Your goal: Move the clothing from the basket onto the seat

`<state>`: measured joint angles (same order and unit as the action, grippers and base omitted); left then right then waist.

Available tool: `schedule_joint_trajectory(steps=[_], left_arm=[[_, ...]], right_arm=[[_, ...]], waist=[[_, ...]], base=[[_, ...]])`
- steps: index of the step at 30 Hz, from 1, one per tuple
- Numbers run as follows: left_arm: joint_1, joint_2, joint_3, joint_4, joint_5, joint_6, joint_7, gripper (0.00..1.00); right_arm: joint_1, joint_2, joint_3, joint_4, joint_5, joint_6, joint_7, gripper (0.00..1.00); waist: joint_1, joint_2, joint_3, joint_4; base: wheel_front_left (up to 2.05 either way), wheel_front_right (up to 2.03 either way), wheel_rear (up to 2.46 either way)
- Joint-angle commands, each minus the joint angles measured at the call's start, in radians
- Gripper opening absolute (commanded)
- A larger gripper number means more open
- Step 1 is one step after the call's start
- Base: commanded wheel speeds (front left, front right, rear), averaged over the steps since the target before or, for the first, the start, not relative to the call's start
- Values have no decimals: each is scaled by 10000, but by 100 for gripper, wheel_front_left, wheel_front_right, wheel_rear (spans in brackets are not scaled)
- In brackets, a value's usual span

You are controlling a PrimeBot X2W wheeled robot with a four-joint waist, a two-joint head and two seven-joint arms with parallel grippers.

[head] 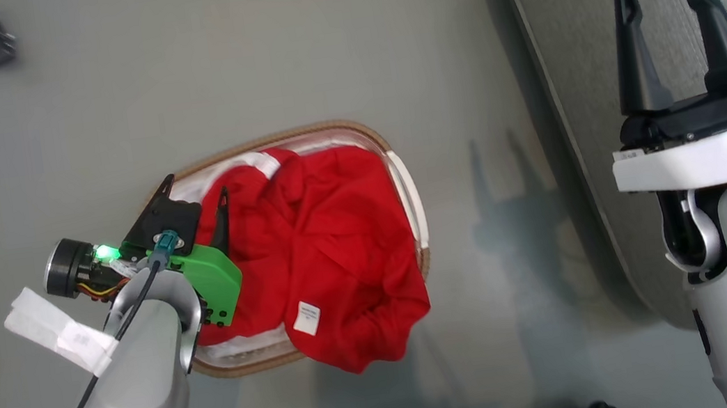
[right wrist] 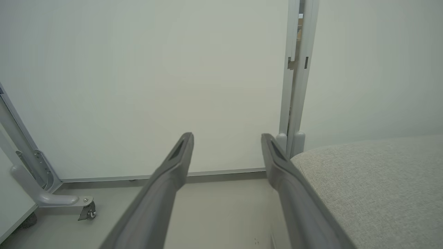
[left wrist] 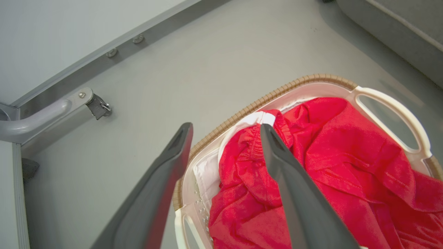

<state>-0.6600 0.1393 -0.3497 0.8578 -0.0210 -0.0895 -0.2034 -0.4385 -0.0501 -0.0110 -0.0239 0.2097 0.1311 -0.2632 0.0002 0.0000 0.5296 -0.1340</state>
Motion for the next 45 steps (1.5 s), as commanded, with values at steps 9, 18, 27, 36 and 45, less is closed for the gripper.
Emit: schedule_joint_trajectory(steps=[9, 18, 27, 36, 45], left_arm=[[-1132, 553, -304, 1300, 233, -31, 19, 100], [-1959, 1084, -356, 1978, 399, 430, 131, 100], [-2092, 795, -265, 2324, 87, 871, -92, 0], [-1638, 294, -274, 1979, -288, 731, -521, 0], [-758, 9, -420, 634, -646, 366, -624, 0]], right_arm=[[-577, -2, 323, -236, 928, -6, -25, 100], [-768, -6, 557, -220, 1280, -6, -25, 100], [-599, -14, 488, -127, 1259, -6, -25, 100], [-359, -16, 459, 21, 884, -6, -25, 100], [235, -19, 243, 402, 269, -6, -25, 100]], waist=[[-2, 0, 3039, -2317], [-2, 0, 3367, -2657], [-2, 0, 3214, -2466], [-2, 0, 2461, -1883], [-2, 0, 1010, -1067]], base=[[0, 0, 0], [0, 0, 0], [0, 0, 0], [0, 0, 0], [0, 0, 0]])
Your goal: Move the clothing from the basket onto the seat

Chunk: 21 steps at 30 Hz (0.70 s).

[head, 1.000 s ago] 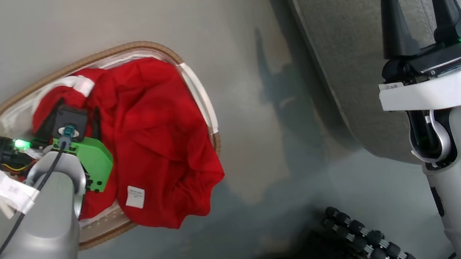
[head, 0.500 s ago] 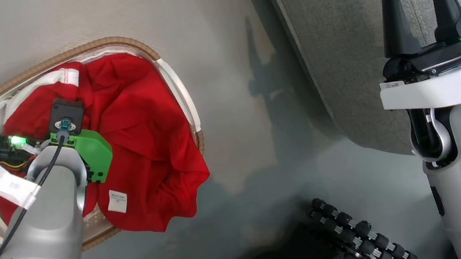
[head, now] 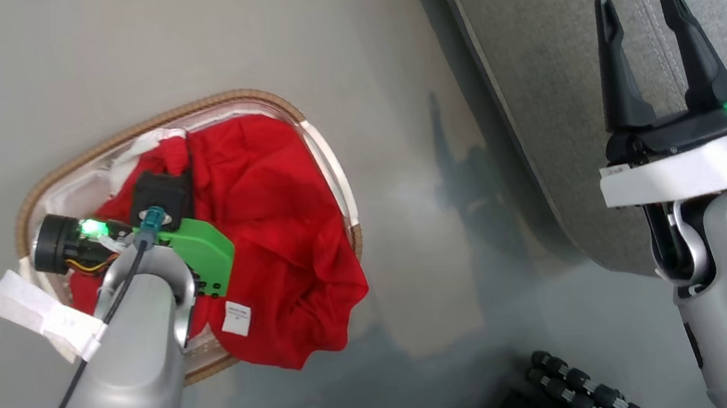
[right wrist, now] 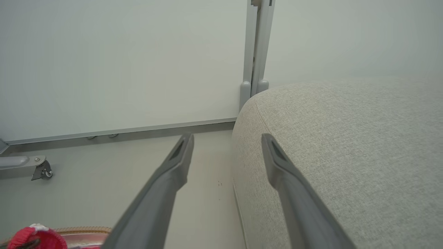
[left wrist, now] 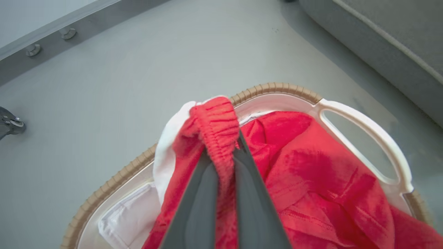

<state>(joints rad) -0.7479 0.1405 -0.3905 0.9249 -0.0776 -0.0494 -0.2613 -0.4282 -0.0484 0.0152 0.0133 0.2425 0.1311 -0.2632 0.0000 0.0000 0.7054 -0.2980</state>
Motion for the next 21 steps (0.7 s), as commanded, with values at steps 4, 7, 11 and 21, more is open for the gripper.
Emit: schedule_joint_trajectory(steps=[4, 7, 11, 21], left_arm=[[587, -183, -237, -870, -151, -226, -40, 0], [928, -253, -423, -1484, -219, -319, 32, 0], [1239, -340, -604, -2380, -398, -461, 325, 0], [1348, -480, -1214, -4056, -1312, -748, 1513, 0]], right_arm=[[608, -39, -149, 306, -345, -6, -23, 100], [999, -42, -193, 652, -610, -6, -25, 100], [1502, -42, -190, 1066, -905, -6, -23, 100], [2802, -42, -264, 1703, -1403, -6, -25, 100]], waist=[[0, 0, -1685, 1034], [0, 0, -2527, 1361], [0, 0, -3613, 1716], [0, 0, -6284, 2219]], base=[[0, 0, 0], [0, 0, 0], [0, 0, 0], [0, 0, 0]])
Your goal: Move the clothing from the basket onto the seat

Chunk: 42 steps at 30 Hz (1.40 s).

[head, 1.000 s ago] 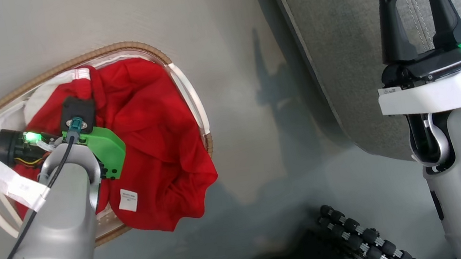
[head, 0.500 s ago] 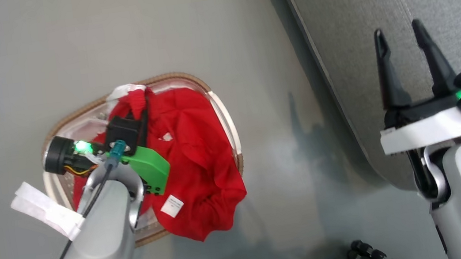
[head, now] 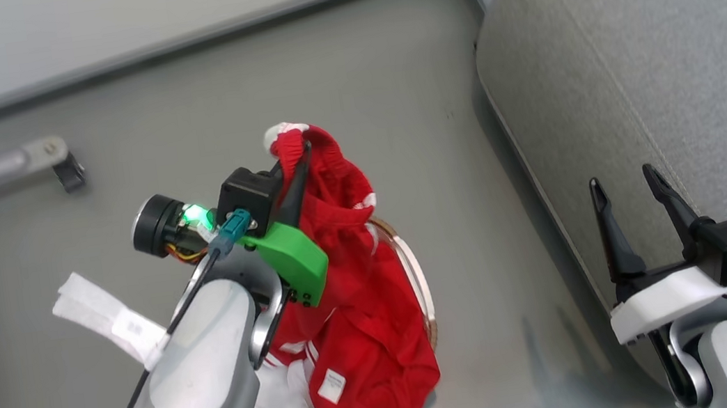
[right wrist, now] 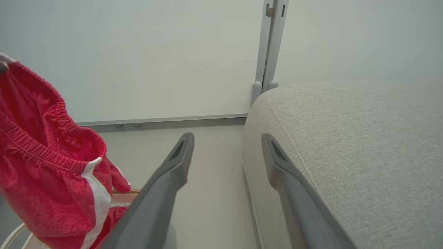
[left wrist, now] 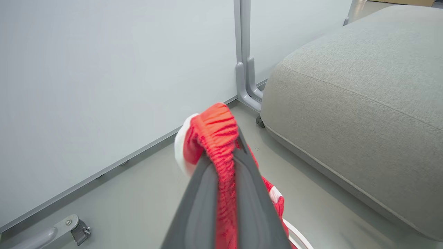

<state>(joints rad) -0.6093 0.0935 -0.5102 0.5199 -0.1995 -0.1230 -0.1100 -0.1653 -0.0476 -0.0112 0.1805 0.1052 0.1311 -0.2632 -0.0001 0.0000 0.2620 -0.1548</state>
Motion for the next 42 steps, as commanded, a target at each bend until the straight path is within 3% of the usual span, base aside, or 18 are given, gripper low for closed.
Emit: schedule_joint_trajectory(steps=[1, 8, 15, 23, 35, 38, 42], left_arm=[[-129, -29, -115, -113, -317, -42, 168, 0], [-1411, 101, -1031, -621, -1761, -73, 894, 0], [-2992, 317, -1599, -841, -3247, -76, 1002, 0], [-4018, 328, -2070, -849, -3865, -76, 774, 0], [-4437, 243, -2654, -1146, -4327, -77, 618, 0], [-4506, 249, -2726, -1193, -4391, -77, 596, 0], [-4558, 270, -2791, -1243, -4486, -77, 550, 0]], right_arm=[[254, -51, -37, 56, -11, -6, -25, 100], [215, -47, 210, 158, -174, -6, -25, 100], [-396, -44, 1974, 52, 262, -6, -25, 100], [-1428, -50, 3621, 861, 63, -6, -23, 100], [-3241, -186, 4990, 3170, 330, -8, -23, 100], [-3724, -197, 5146, 3651, 498, -8, -25, 100], [-4243, -231, 4472, 4090, 227, -8, -23, 100]], waist=[[1, 0, -2069, 802], [1, 0, -2857, 831], [1, 0, -3002, 721], [1, 0, -3030, 658], [1, 0, -3023, 956], [1, 0, -2999, 1027], [1, 0, -2975, 1157]], base=[[0, 0, 0], [0, 0, 0], [0, 0, 0], [0, 0, 0], [0, 0, 0], [0, 0, 0], [0, 0, 0]])
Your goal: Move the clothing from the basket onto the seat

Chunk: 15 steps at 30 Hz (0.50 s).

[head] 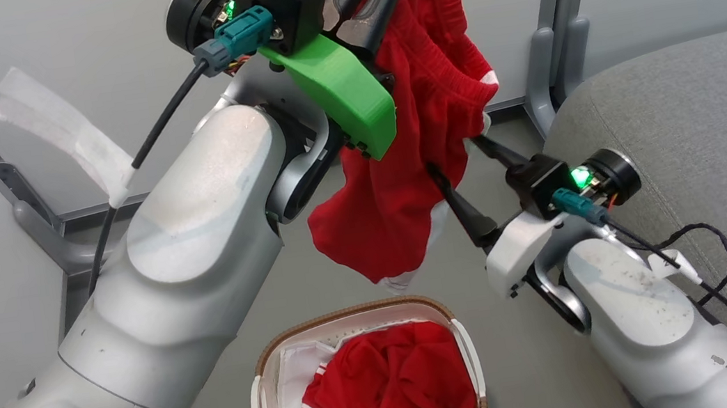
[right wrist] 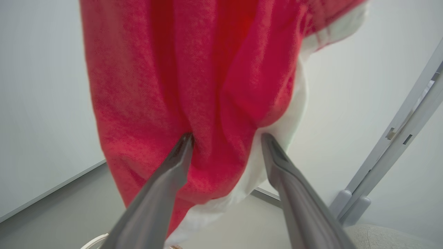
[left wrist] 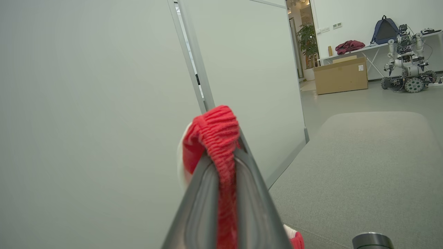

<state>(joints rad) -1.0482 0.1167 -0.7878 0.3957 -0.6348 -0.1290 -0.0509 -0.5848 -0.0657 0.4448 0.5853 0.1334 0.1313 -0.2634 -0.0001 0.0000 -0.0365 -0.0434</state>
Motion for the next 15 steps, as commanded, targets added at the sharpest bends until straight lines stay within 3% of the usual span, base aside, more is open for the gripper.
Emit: schedule_joint_trajectory(steps=[1, 5, 9, 10, 11, 13, 14, 15], left_arm=[[-169, 44, -18, -2, -132, -18, -57, 0], [-193, 68, -57, 17, -165, -18, -106, 0], [-208, 40, -97, 53, -198, -18, -145, 0], [-198, 27, -106, 63, -217, -18, -152, 0], [-186, 15, -115, 71, -231, -18, -166, 0], [-153, -6, -130, 87, -276, -18, -191, 0], [-112, -13, -145, 105, -292, -18, -205, 0], [-95, -4, -150, 112, -308, -18, -212, 0]], right_arm=[[-118, -24, -252, 86, -93, -10, -21, 100], [-376, 41, -523, 272, -237, -10, -21, 100], [-708, 76, 230, 654, 86, -10, -23, 100], [-816, 90, 575, 823, 286, -10, -21, 64], [-913, 89, 805, 945, 406, -10, -21, 48], [-1184, 94, 1332, 1214, 719, -10, -23, 26], [-1440, 91, 1682, 1345, 993, -10, -21, 0], [-1525, 103, 1840, 1400, 1134, -10, -23, 0]], waist=[[1, 0, 12, 71], [1, 0, 10, 163], [1, 0, 0, 235], [1, 0, -5, 252], [1, 0, -8, 263], [1, 0, -9, 285], [1, 0, -4, 306], [1, 0, 0, 318]], base=[[0, 0, 0], [0, 0, 0], [0, 0, 0], [0, 0, 0], [0, 0, 0], [0, 0, 0], [0, 0, 0], [0, 0, 0]])
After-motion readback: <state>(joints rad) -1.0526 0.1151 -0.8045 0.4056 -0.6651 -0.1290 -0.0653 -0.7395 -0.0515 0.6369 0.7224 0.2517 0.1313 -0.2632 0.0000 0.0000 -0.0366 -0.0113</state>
